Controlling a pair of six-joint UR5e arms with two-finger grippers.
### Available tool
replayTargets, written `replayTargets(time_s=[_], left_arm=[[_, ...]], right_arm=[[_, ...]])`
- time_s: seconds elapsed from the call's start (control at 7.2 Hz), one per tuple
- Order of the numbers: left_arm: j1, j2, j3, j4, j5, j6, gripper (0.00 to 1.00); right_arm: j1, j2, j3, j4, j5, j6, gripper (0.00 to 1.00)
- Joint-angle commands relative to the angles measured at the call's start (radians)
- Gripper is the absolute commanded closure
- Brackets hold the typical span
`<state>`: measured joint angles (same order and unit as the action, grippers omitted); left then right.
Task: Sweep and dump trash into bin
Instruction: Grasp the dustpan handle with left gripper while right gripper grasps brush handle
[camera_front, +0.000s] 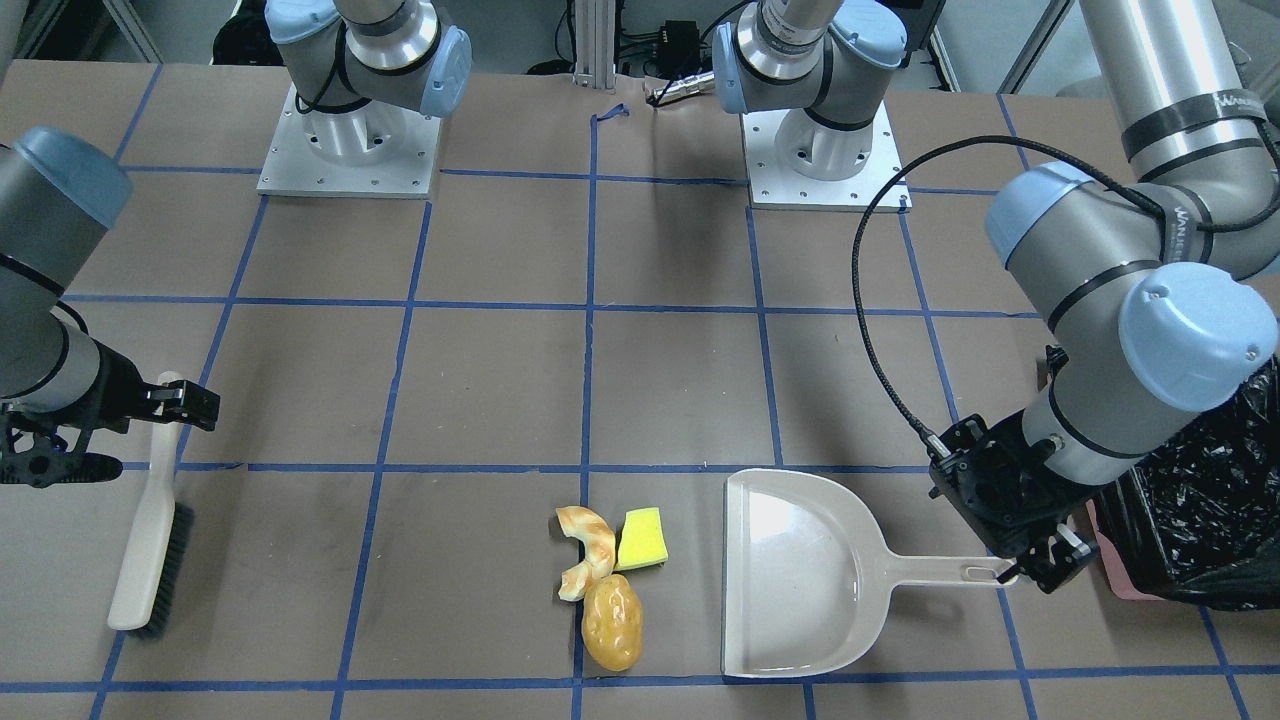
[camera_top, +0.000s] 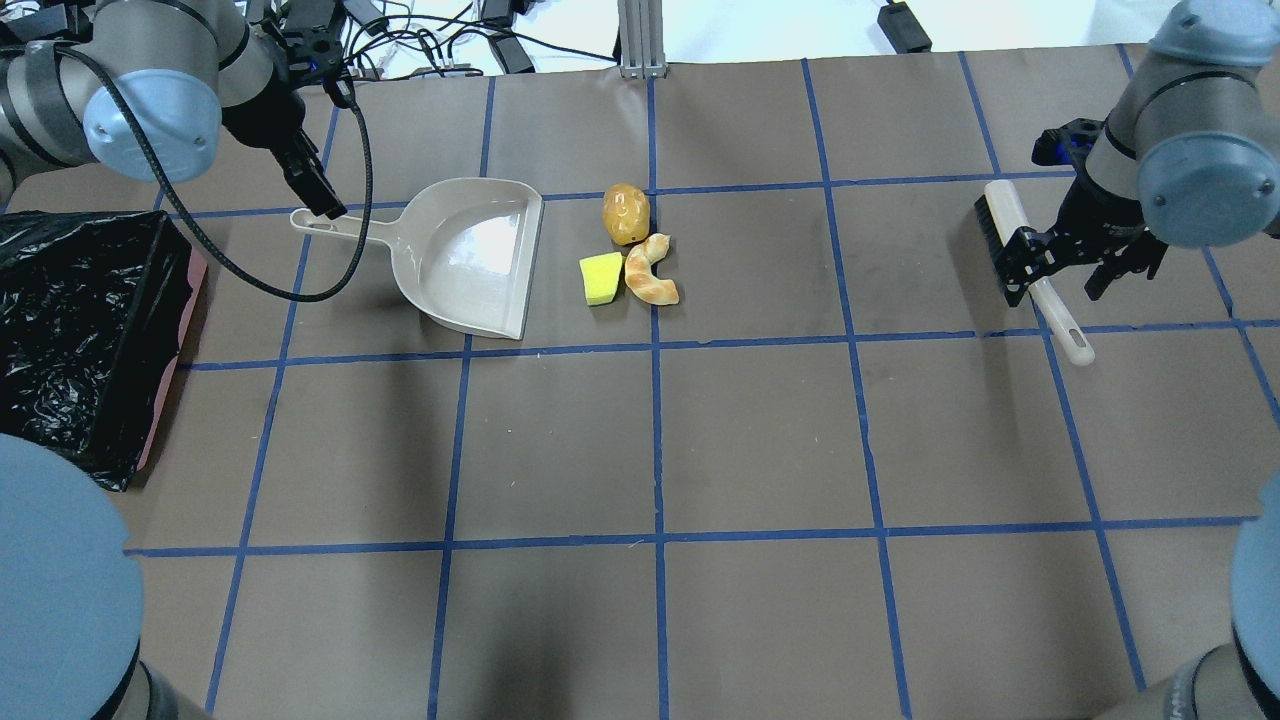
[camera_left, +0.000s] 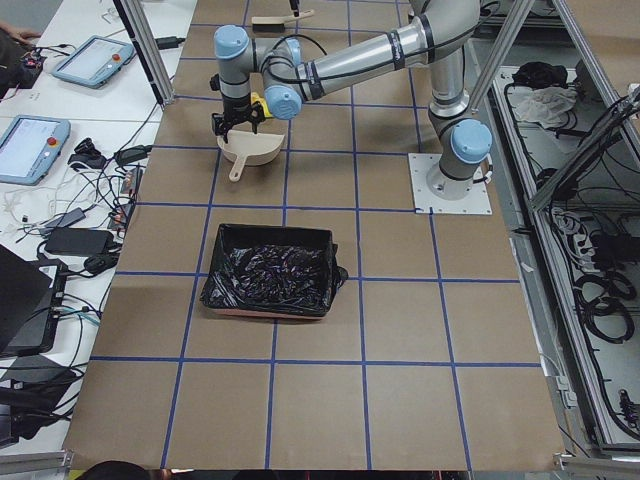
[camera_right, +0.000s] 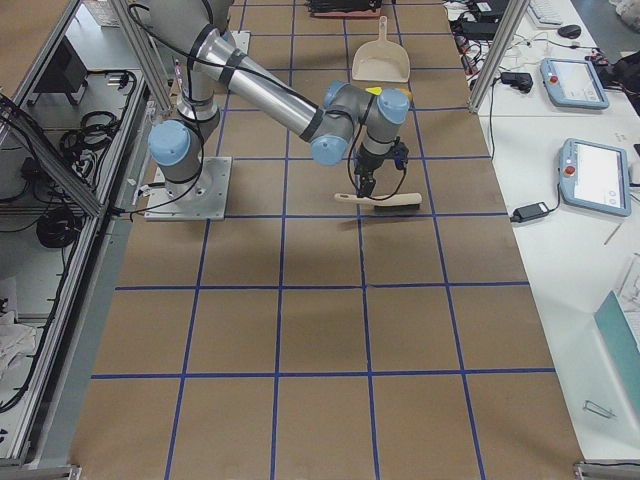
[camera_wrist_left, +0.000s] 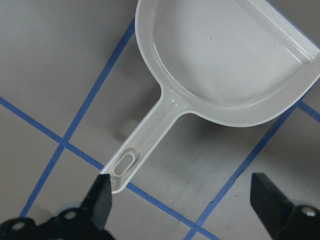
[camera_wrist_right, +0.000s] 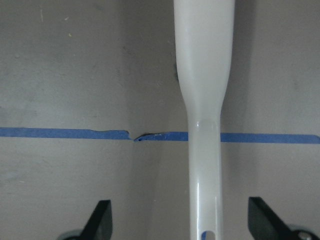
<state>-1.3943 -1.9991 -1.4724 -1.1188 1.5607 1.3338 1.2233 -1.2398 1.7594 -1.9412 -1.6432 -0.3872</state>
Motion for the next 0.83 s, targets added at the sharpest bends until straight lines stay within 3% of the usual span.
replayTargets(time_s=[0.0, 0.14, 0.42, 0.69], left_arm=[[0.000, -0.053, 0.010, 0.048, -0.001, 0.160, 0.02], [0.000, -0.067, 0.020, 0.048, 0.005, 0.241, 0.02], [-0.009, -0.084, 0.018, 0.030, 0.009, 0.367, 0.00], [-0.009, -0.081, 0.018, 0.023, 0.019, 0.419, 0.00]], right_arm=[[-0.027, 0.013, 0.032, -0.022, -0.007, -0.036, 0.07], [-0.027, 0.020, 0.032, -0.021, -0.010, -0.039, 0.08], [-0.027, 0.030, 0.032, -0.016, -0.020, -0.041, 0.18], [-0.027, 0.030, 0.032, -0.010, -0.039, -0.038, 0.43]])
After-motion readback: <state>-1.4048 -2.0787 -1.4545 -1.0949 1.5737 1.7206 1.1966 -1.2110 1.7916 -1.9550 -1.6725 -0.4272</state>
